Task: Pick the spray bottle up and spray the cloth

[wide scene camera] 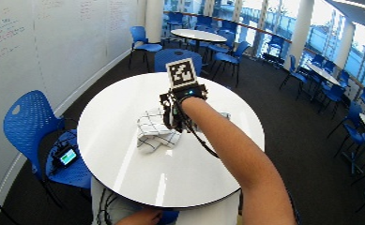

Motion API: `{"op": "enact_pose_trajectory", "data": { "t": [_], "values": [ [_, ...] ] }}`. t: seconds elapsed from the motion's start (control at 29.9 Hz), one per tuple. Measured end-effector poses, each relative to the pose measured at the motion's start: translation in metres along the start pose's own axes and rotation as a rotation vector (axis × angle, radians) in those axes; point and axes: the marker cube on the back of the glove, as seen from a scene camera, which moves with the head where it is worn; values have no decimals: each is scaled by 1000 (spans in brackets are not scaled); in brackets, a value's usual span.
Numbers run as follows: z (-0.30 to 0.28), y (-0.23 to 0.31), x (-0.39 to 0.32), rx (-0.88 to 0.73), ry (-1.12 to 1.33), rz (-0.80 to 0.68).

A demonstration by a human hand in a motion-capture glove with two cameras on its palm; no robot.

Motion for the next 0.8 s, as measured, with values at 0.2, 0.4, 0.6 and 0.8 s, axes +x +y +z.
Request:
{"op": "enact_pose_trajectory", "data": {
  "t": [0.2, 0.4, 0.6, 0.8],
  "values": [
    [10, -4, -8, -51, 36, -13],
    [8, -3, -9, -42, 26, -37],
    [7, 3, -13, -21, 15, -61],
    [-13, 27, -29, 99, -104, -188]
  ]
}}
